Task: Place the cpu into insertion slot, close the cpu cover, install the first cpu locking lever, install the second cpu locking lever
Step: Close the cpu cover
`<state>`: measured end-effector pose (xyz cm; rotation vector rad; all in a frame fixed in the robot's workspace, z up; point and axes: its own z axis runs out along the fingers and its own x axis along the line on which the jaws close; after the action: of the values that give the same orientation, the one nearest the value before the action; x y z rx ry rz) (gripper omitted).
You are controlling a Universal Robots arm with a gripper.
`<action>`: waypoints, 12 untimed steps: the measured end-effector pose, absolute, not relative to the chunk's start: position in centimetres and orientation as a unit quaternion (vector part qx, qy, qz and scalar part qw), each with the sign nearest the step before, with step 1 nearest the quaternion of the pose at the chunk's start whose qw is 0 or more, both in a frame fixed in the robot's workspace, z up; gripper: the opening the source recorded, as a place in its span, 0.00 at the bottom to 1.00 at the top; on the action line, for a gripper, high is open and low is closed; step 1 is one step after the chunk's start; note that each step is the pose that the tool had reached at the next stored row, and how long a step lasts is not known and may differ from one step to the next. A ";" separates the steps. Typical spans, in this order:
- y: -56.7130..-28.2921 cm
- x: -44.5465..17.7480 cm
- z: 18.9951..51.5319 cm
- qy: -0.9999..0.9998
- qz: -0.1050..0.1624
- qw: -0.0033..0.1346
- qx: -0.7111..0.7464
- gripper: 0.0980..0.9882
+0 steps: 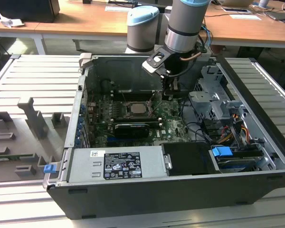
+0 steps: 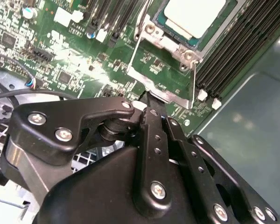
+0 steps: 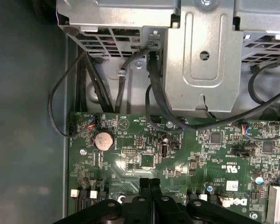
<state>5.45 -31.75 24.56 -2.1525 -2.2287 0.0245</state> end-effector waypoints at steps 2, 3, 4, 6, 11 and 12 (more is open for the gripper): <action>-31.8 4.9 24.6 -0.719 0.008 0.022 -0.695 0.01; -31.8 4.8 24.6 -0.719 0.008 0.022 -0.695 0.01; -31.8 4.6 24.6 -0.719 0.008 0.021 -0.695 0.01; -31.8 4.4 24.6 -0.719 0.008 0.022 -0.695 0.01; -31.8 2.7 24.4 -0.719 0.008 0.021 -0.695 0.01; -31.8 2.5 24.4 -0.719 0.008 0.021 -0.695 0.01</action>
<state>2.51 -31.75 24.38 -2.1531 -2.2290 0.0237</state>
